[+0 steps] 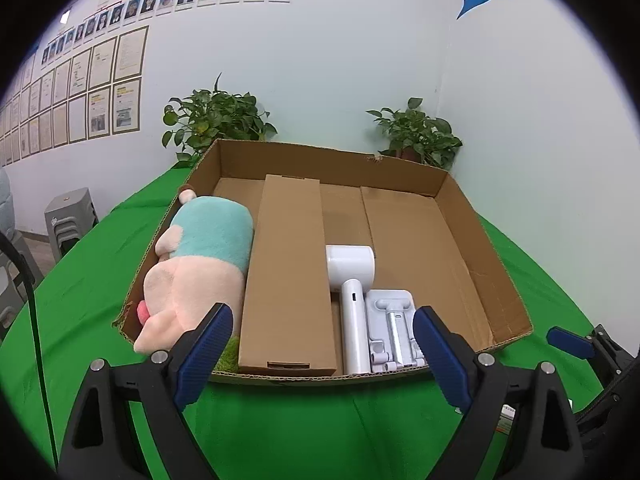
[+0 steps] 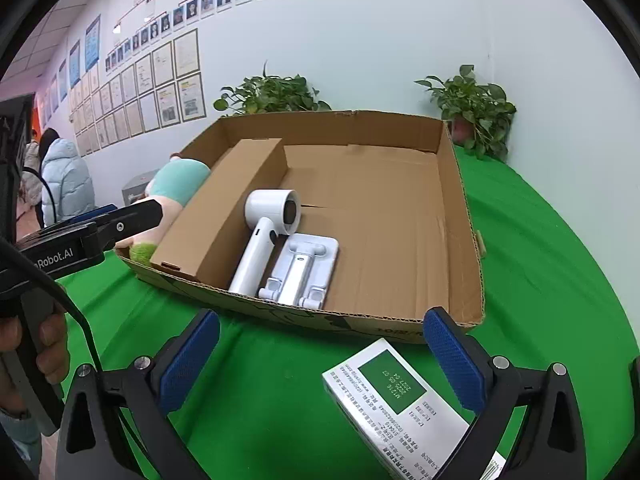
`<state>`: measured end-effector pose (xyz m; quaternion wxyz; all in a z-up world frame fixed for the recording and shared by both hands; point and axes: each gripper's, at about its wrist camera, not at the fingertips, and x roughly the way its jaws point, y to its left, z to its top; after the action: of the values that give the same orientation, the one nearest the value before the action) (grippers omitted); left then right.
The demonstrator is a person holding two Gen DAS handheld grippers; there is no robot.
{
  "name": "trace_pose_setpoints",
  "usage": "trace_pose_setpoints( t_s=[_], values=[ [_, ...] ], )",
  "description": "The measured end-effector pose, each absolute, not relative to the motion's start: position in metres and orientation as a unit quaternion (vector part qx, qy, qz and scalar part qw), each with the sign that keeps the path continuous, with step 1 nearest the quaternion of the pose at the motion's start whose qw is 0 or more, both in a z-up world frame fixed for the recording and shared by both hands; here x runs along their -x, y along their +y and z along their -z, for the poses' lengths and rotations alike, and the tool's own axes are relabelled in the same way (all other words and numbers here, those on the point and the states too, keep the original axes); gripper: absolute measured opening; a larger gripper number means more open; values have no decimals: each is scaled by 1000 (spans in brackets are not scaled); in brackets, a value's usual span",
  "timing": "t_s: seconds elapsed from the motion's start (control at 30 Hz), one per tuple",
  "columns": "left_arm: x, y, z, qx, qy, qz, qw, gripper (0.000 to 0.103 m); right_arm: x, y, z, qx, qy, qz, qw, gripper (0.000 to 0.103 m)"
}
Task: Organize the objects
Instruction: 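Move the right gripper to the white medicine box on the table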
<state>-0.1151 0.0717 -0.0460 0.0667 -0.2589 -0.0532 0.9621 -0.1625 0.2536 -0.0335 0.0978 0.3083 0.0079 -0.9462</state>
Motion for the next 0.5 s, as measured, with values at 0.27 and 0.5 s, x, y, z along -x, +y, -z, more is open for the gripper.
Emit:
trace_pose_setpoints(
  t_s=[0.27,0.5],
  values=[
    [119,85,68,315,-67,-928,189,92,141,284,50,-338,-27,915,217,103],
    [113,107,93,355,-69,-891,275,92,123,372,89,-409,-2,907,104,103]
  ],
)
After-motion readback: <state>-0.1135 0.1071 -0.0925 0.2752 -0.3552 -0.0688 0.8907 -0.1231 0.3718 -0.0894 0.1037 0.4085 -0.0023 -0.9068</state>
